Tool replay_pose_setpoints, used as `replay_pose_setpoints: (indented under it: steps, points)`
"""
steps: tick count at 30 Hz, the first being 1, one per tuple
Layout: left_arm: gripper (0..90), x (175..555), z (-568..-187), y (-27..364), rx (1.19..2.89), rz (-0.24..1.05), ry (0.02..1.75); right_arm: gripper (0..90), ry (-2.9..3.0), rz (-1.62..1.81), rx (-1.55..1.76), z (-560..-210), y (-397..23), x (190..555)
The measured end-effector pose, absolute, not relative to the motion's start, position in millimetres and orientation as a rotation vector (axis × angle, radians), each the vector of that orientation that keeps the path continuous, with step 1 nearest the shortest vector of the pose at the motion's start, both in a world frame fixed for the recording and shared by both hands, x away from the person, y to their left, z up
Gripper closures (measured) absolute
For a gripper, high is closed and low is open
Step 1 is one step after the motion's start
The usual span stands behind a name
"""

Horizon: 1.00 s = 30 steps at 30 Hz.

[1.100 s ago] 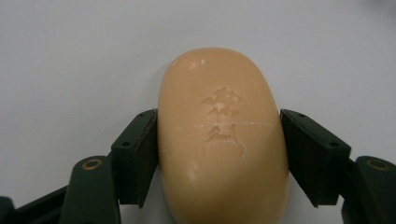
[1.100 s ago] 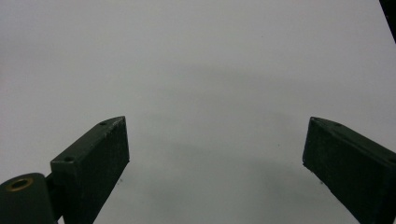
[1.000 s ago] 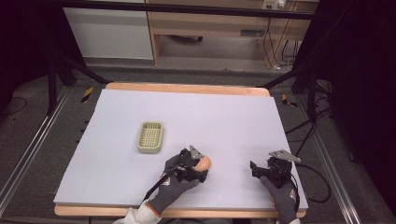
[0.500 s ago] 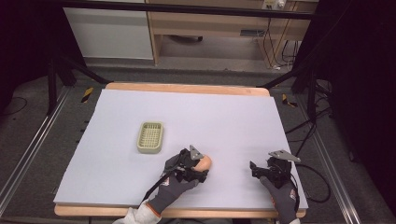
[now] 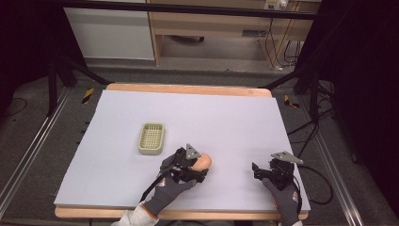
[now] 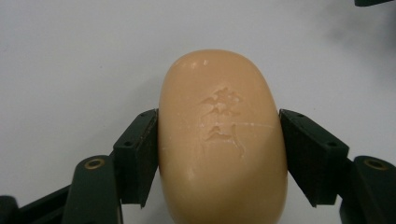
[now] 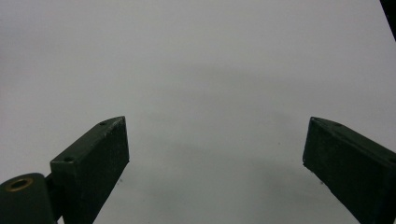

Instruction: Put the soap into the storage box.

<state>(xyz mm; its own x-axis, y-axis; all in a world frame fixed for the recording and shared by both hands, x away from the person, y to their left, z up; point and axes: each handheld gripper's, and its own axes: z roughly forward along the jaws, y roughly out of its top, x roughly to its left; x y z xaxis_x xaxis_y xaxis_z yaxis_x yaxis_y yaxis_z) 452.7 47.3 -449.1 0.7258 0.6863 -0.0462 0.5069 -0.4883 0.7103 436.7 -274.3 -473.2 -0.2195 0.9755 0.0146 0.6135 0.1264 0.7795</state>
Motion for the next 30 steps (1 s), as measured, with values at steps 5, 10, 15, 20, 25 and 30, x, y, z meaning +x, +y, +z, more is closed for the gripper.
replay_pose_setpoints:
  steps: [5, 10, 15, 20, 25, 30]
  points:
    - [31.6, 453, -445, 51, 2.177, 0.313, 0.902, 7.4, 1.889, 0.925, 1.527, -473, -275, 436]
    - [31.6, 454, -439, 57, 2.161, 0.316, 0.908, 7.4, 1.883, 0.922, 1.524, -473, -275, 436]
    - [31.7, 455, -432, 65, 2.138, 0.322, 0.917, 7.4, 1.881, 0.925, 1.526, -472, -276, 436]
    - [31.8, 457, -424, 73, 2.109, 0.338, 0.931, 7.2, 1.87, 0.929, 1.53, -471, -278, 435]
    - [31.8, 460, -420, 80, 2.093, 0.345, 0.947, 7.2, 1.868, 0.93, 1.531, -471, -278, 435]
    - [31.8, 463, -415, 89, 2.077, 0.35, 0.967, 7.2, 1.864, 0.933, 1.53, -470, -278, 434]
